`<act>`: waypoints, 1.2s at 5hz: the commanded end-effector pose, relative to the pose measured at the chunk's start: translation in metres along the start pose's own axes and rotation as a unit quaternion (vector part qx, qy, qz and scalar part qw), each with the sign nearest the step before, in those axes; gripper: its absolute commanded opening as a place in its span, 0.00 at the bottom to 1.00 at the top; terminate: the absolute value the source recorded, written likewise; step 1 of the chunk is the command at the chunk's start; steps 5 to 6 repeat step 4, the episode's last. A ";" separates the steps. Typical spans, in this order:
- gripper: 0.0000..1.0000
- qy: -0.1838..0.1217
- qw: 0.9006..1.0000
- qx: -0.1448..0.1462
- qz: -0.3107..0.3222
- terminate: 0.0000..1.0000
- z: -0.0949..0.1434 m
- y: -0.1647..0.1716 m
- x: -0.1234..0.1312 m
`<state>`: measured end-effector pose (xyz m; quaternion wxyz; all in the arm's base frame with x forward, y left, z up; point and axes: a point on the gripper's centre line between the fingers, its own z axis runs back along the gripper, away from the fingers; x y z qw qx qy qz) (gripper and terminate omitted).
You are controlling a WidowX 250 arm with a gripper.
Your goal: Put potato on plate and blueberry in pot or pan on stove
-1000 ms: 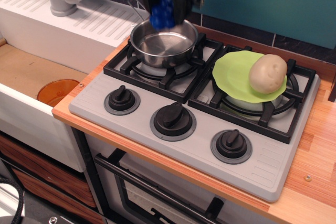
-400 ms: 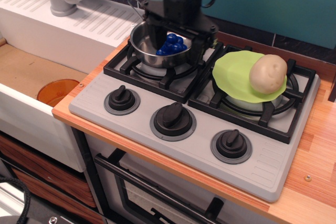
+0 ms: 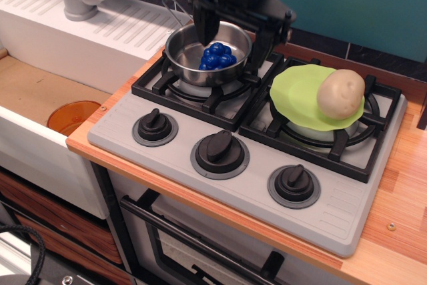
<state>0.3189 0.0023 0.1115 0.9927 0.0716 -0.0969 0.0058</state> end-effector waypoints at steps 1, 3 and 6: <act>1.00 -0.032 0.999 0.006 0.018 0.00 0.037 -0.022 0.010; 1.00 -0.032 0.999 -0.001 0.022 0.00 0.039 -0.037 0.005; 1.00 -0.035 0.999 0.001 0.019 1.00 0.034 -0.043 0.005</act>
